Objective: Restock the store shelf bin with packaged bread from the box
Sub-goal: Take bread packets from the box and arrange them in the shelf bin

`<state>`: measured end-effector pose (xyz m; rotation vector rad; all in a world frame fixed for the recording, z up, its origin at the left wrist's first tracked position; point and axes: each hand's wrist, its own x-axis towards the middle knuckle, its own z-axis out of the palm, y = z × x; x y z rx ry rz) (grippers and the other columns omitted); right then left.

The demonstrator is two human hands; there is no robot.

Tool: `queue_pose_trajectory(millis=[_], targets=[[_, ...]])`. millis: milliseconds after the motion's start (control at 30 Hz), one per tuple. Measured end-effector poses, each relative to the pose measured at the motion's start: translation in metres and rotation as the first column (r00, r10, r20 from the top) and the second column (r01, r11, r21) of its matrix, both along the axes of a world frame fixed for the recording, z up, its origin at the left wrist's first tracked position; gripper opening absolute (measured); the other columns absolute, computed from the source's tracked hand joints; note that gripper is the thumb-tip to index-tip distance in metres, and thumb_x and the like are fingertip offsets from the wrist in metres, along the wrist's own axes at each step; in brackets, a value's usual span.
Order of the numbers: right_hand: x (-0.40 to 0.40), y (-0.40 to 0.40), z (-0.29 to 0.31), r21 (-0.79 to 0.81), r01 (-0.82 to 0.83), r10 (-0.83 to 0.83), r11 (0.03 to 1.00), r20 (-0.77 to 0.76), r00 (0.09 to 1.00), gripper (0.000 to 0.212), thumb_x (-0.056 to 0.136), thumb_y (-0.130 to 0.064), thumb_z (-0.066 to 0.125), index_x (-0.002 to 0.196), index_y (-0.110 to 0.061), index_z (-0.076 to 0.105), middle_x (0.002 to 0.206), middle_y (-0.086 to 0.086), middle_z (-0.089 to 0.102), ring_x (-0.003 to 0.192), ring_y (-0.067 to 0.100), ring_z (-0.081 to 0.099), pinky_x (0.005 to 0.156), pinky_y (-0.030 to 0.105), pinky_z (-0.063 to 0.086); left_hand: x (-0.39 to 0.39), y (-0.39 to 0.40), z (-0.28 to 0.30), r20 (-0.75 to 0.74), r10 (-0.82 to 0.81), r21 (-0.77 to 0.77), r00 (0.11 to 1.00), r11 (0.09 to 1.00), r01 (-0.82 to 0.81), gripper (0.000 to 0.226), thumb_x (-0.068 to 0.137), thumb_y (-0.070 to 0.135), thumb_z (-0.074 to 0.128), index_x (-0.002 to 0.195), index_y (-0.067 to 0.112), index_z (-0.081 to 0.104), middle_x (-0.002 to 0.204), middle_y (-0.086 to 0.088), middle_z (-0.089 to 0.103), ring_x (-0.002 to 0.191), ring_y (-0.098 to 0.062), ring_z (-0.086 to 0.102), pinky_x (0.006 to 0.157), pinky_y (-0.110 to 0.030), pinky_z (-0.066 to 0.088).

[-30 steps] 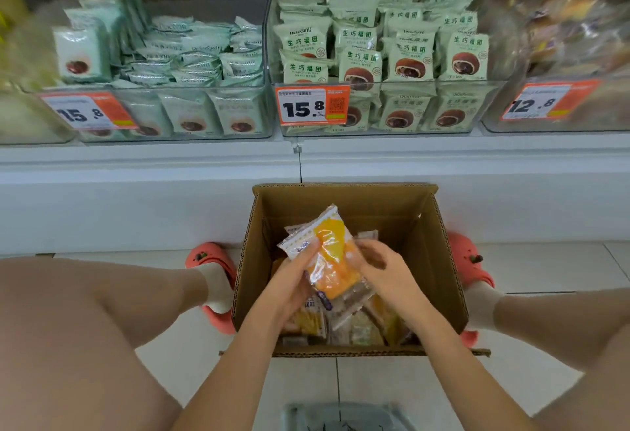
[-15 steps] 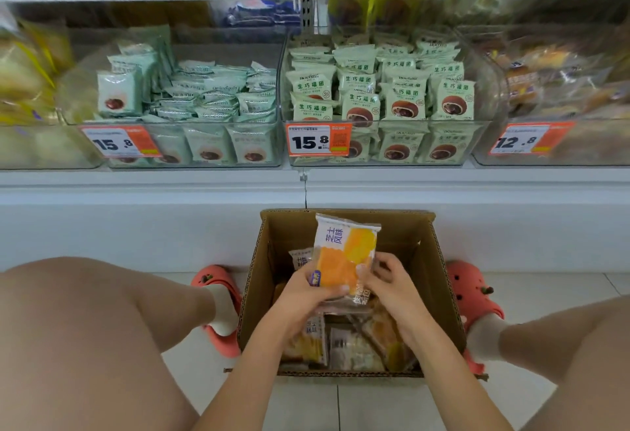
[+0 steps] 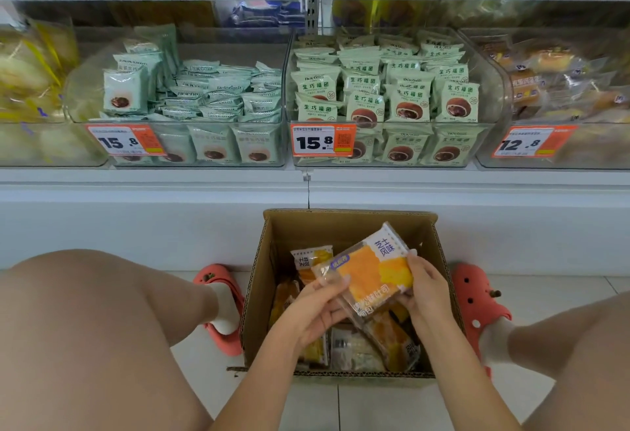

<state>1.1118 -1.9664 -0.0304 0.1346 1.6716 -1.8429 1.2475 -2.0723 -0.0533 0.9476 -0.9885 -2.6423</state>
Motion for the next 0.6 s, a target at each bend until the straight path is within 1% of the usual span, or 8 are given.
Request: queue_pose_trajectory(millis=[67,167,300,367,433,467,500,600], targets=[[0.004,-0.002,-0.001,-0.056,0.092,-0.088,0.994,0.063,0.994,0.018,0.095,-0.028,0.054,0.094,-0.012,0.063,0.088,0.007,0.067,0.077,0.018,0.064,0.075,0.039,0.056,-0.008,0.006,0.001,0.003,0.042,-0.013,0.999,0.999,-0.042,0.031,0.088,0.027,0.059,0.109,0.004,0.06,0.099,-0.017,0.072,0.086,-0.025,0.071,0.077,-0.038,0.059],[0.009,-0.004,-0.001,-0.095,0.191,-0.182,0.977,0.098,0.978,0.018,0.096,-0.029,0.053,0.089,-0.015,0.062,0.09,0.007,0.067,0.079,0.018,0.065,0.076,0.04,0.056,-0.014,0.011,-0.001,0.066,0.1,-0.1,0.993,0.991,-0.093,0.042,0.1,0.038,0.037,0.119,0.007,0.057,0.11,-0.017,0.069,0.102,-0.028,0.067,0.084,-0.038,0.057],[0.017,-0.006,-0.005,-0.095,0.219,-0.204,0.971,0.143,0.968,0.017,0.096,-0.027,0.053,0.09,-0.014,0.062,0.094,0.008,0.067,0.085,0.019,0.066,0.076,0.04,0.056,-0.02,0.014,-0.002,0.188,0.231,-0.36,0.954,0.92,-0.152,0.042,0.103,0.037,0.029,0.114,0.008,0.058,0.106,-0.016,0.069,0.093,-0.024,0.07,0.073,-0.038,0.06],[0.015,-0.005,-0.004,-0.106,0.229,-0.21,0.968,0.163,0.964,0.017,0.095,-0.025,0.054,0.091,-0.012,0.063,0.096,0.009,0.068,0.087,0.02,0.066,0.074,0.038,0.058,-0.02,0.013,0.001,0.232,0.308,-0.617,0.923,0.78,-0.105,0.036,0.103,0.032,0.031,0.103,0.009,0.058,0.091,-0.011,0.069,0.076,-0.011,0.071,0.058,-0.028,0.059],[0.01,-0.004,-0.001,-0.131,0.24,-0.22,0.962,0.15,0.964,0.017,0.095,-0.025,0.055,0.092,-0.011,0.064,0.097,0.009,0.069,0.089,0.02,0.066,0.071,0.035,0.059,-0.017,0.008,0.006,0.272,0.328,-0.881,0.905,0.463,0.097,0.032,0.101,0.031,0.032,0.097,0.013,0.058,0.071,0.002,0.063,0.057,-0.004,0.064,0.052,-0.023,0.055],[0.008,-0.003,0.0,-0.138,0.219,-0.202,0.966,0.128,0.971,0.018,0.095,-0.025,0.054,0.093,-0.011,0.065,0.097,0.009,0.069,0.089,0.02,0.067,0.071,0.035,0.059,-0.015,0.005,0.007,0.282,0.33,-0.932,0.901,0.316,0.177,0.032,0.101,0.032,0.032,0.098,0.014,0.059,0.066,0.007,0.06,0.052,-0.004,0.06,0.05,-0.021,0.052],[0.007,-0.003,0.001,-0.138,0.172,-0.16,0.975,0.094,0.983,0.018,0.095,-0.025,0.054,0.094,-0.011,0.065,0.097,0.009,0.07,0.088,0.02,0.067,0.072,0.035,0.059,-0.014,0.001,0.009,0.282,0.34,-0.948,0.897,0.242,0.206,0.033,0.1,0.033,0.032,0.1,0.015,0.059,0.063,0.008,0.058,0.05,-0.005,0.057,0.048,-0.02,0.049],[0.0,0.0,0.008,-0.113,-0.036,0.031,0.993,-0.05,0.998,0.021,0.097,-0.024,0.049,0.102,-0.012,0.066,0.098,0.007,0.071,0.085,0.017,0.069,0.076,0.036,0.059,-0.013,-0.013,0.024,0.19,0.353,-0.968,0.916,0.223,0.115,0.041,0.096,0.038,0.031,0.097,0.009,0.06,0.056,0.003,0.056,0.046,-0.012,0.055,0.048,-0.025,0.048]])
